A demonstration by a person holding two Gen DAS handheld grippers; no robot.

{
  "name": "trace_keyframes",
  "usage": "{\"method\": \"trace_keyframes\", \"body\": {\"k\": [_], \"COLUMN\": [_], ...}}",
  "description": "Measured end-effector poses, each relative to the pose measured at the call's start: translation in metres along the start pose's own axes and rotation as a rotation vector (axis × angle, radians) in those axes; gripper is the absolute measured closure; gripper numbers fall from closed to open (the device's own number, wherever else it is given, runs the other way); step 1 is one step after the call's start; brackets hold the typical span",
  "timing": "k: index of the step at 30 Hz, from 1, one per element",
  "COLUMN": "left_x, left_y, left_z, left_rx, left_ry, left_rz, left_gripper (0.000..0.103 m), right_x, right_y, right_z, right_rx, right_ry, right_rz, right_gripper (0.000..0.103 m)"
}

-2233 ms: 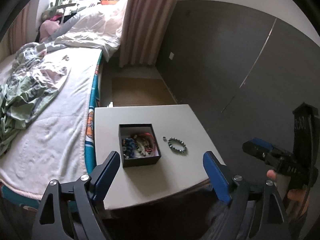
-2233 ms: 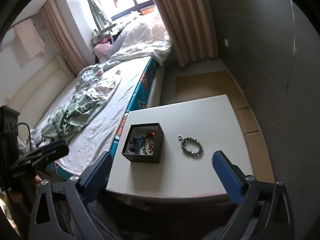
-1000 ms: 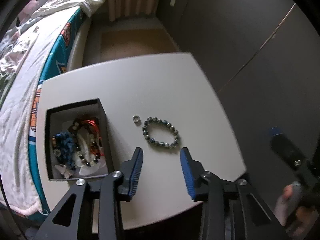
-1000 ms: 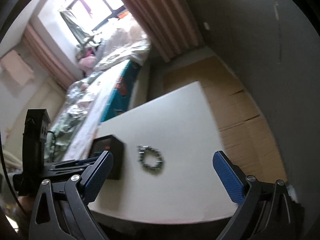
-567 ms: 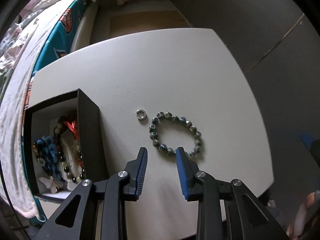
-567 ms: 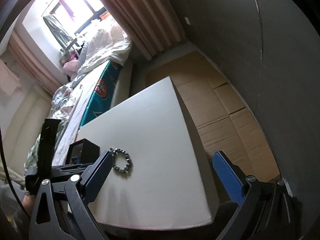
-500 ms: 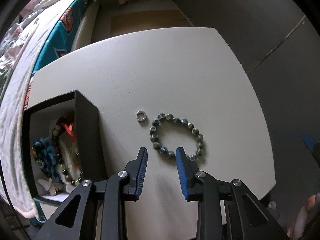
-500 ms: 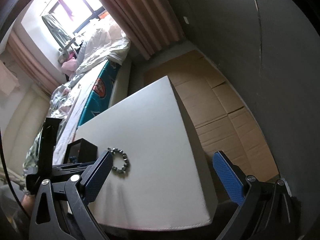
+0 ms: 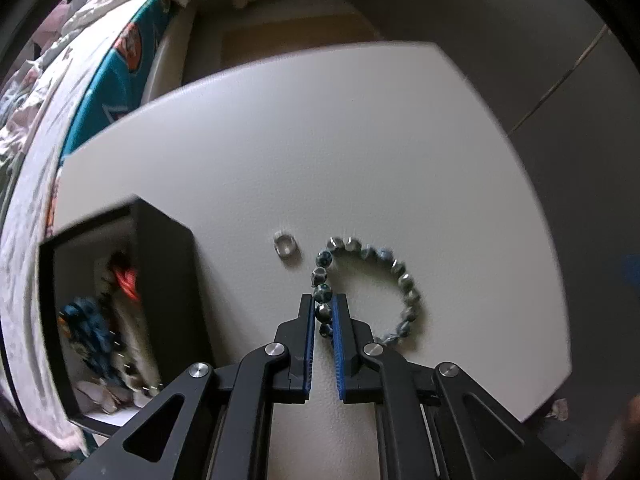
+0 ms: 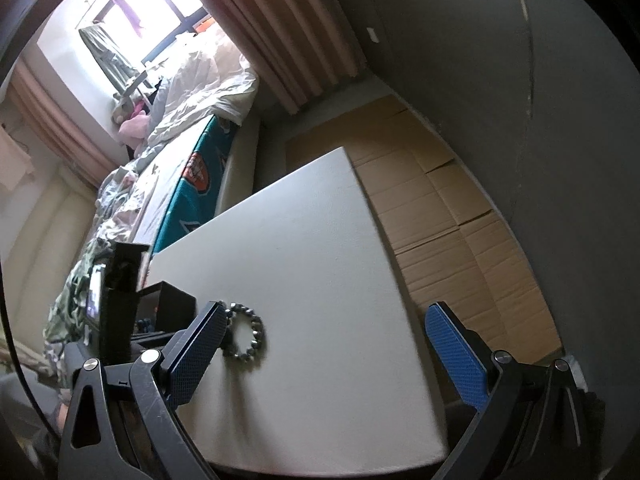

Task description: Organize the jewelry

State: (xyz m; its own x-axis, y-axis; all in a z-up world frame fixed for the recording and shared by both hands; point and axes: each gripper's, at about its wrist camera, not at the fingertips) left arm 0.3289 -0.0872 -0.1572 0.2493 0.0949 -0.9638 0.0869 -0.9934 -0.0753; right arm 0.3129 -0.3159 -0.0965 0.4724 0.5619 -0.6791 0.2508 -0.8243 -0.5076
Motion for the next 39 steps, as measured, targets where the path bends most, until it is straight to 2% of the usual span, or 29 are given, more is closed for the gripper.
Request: {"method": "trace_keyframes", "body": {"k": [4,8,11,15,19,23,26,33,39], "left_x": [-0.033,-0.058,-0.075,-0.090,-0.102,-0.107,-0.113,-0.116,-0.115], "left_y": [-0.020,-0.037,-0.050,-0.070,-0.090,-0.111,-0.123,-0.150,-0.165], "left_z": [-0.005,-0.007,-0.009,-0.008,-0.002,0.001,0.005,0.010,0.013], "left_rx": [-0.009,-0.015,-0.024,-0.045,-0.069,-0.092,-0.091,-0.110,-0.133], "left_ry": [0.062,0.106,0.141,0.170,0.191,0.208,0.222,0.224,0.215], "left_rz": [0.063,0.096,0.109,0.127,0.134,0.140,0.125,0.102,0.086], "left_gripper": [0.095,0.095,0.095,0.095,0.095,0.095,0.095,0.095,0.095], "right_x": [0.014,0.033,0.050,0.075,0.098,0.116,0.126,0.160,0.171], "right_y": [-0.015,-0.034,-0.049,-0.062,-0.078,-0.090,-0.096,-0.107,-0.111], "right_z": [-0.001,0.000,0.001,0.006,0.008,0.009,0.008,0.010,0.011], "right_rx": [-0.014,-0.032,-0.056,-0.081,-0.123,-0.137,-0.150,-0.185,-0.215], "right_ry": [-0.026,-0.071,-0.106,-0.172,-0.216,-0.245,-0.255,-0.312,-0.329], "right_rz": [-0.039,-0.082,-0.097,-0.096,-0.082,-0.074,-0.062,-0.001,0.016], "right_gripper": [0.004,0.017,0.020,0.038,0.045,0.060,0.061,0.073,0.075]}}
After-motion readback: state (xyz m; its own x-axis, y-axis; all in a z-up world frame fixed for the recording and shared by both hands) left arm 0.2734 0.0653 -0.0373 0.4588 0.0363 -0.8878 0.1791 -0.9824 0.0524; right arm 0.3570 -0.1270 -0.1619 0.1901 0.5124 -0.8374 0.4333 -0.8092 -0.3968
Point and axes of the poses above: each gripper's, at about its wrist camera, not at the fingertips, and x roughly the way its jaws point, y to its right, z to its underside, and after that the axes turned 8 degrees about -z, right-handed
